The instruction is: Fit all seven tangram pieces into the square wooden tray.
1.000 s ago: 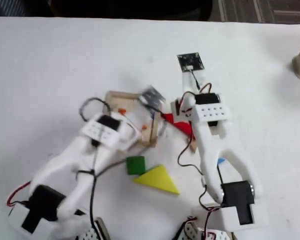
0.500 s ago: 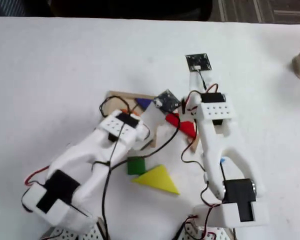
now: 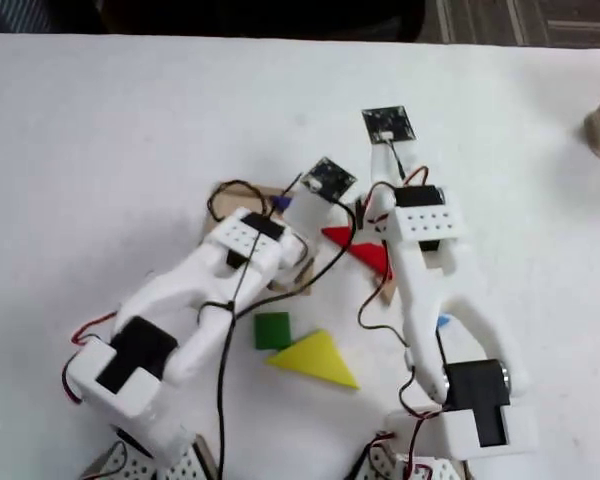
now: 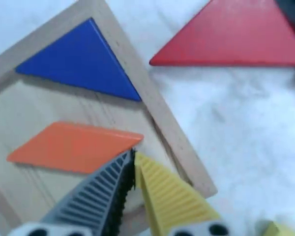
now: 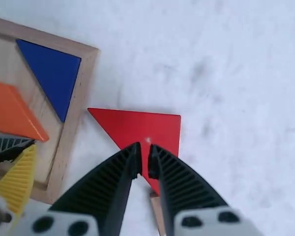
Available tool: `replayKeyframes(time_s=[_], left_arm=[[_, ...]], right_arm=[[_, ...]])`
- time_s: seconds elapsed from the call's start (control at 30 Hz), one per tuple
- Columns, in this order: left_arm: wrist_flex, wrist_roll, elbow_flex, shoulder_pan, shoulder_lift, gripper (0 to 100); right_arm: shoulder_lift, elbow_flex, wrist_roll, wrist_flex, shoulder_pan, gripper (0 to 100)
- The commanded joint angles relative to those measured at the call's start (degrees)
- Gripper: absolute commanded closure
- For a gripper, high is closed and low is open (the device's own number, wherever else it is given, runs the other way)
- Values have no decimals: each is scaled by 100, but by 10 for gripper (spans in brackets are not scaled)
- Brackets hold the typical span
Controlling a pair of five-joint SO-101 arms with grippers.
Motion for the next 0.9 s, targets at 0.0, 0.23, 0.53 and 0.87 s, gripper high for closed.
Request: replayKeyframes(time_s=[0.0,0.23,0.53,0.87], left_arm=[[-448,70,-290,-312,-13,977],[-1380,70,-290,-1095,-4,977],[-1363,70,-255,-1323,-136,977],[-1547,475,-589,-1771,224,977]], right_arm=[[-40,-308,-53,-66,22,971],[-75,-299,-53,-66,40,971],[-75,-299,-62,-75,40,971],[-75,-299,-62,-75,40,971]])
